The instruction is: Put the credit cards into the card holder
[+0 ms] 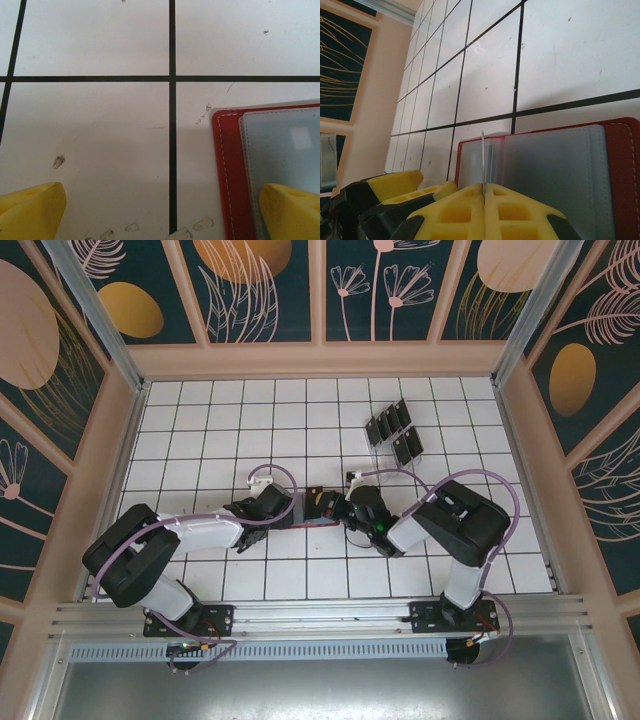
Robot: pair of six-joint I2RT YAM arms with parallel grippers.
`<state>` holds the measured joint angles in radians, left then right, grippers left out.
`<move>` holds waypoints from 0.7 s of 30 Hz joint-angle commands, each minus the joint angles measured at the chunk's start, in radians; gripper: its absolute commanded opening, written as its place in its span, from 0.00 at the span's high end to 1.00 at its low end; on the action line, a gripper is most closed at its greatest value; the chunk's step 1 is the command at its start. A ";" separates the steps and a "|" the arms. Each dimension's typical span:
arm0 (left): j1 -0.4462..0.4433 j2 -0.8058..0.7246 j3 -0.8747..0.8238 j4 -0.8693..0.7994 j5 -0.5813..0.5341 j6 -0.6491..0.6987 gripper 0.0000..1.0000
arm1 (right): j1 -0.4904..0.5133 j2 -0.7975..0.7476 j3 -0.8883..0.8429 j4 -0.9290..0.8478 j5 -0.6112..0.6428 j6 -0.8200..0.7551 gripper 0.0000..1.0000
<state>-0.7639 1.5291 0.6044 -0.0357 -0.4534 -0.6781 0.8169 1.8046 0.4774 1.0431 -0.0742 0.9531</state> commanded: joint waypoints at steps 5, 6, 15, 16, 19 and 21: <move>0.007 0.004 -0.031 -0.058 -0.001 -0.001 0.02 | -0.008 0.040 0.018 0.081 -0.013 0.028 1.00; 0.006 0.003 -0.031 -0.058 -0.002 0.000 0.02 | -0.008 0.043 0.018 0.084 -0.013 0.031 1.00; 0.006 0.006 -0.032 -0.055 0.000 0.000 0.01 | -0.005 0.072 0.011 0.114 -0.037 0.056 1.00; 0.006 0.005 -0.033 -0.055 0.000 -0.002 0.02 | -0.005 0.077 0.008 0.122 -0.039 0.061 1.00; 0.006 0.003 -0.034 -0.055 0.000 -0.001 0.02 | -0.005 0.083 -0.003 0.140 -0.039 0.071 1.00; 0.006 0.002 -0.034 -0.056 -0.001 -0.002 0.02 | -0.004 0.085 -0.013 0.151 -0.038 0.076 1.00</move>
<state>-0.7639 1.5265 0.5980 -0.0265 -0.4534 -0.6819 0.8169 1.8729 0.4759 1.1339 -0.1074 1.0126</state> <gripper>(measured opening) 0.985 0.047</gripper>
